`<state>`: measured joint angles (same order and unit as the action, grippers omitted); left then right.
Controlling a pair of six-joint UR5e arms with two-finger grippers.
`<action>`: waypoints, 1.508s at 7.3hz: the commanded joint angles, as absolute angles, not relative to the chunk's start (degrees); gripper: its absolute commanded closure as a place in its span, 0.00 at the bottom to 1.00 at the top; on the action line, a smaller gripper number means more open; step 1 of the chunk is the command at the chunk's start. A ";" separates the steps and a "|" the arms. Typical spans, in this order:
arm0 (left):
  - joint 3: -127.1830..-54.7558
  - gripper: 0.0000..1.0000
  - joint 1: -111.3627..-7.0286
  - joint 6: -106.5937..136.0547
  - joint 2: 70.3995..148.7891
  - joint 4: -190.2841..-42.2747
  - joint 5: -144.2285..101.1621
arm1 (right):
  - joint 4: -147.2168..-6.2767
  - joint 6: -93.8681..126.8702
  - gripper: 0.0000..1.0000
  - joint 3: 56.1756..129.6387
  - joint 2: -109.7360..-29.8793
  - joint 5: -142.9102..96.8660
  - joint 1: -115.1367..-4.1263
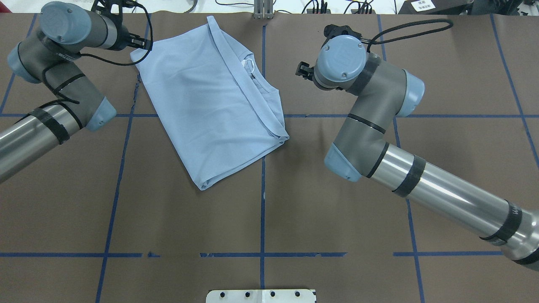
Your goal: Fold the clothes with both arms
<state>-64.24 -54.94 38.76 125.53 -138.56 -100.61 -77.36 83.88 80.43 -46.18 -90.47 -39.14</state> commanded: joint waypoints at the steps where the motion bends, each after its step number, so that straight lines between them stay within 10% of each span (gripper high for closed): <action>1: -71.53 0.00 -54.93 39.46 121.30 -138.69 -102.91 | -69.32 89.28 0.13 68.27 -38.78 -89.13 -36.49; 6: -71.19 0.00 -53.26 42.62 121.20 -138.69 -103.01 | -69.17 88.69 0.45 60.12 -34.45 -85.61 -32.70; 11: -70.93 0.00 -53.17 43.07 121.20 -138.69 -103.01 | -69.34 86.58 0.50 59.85 -34.89 -85.25 -32.17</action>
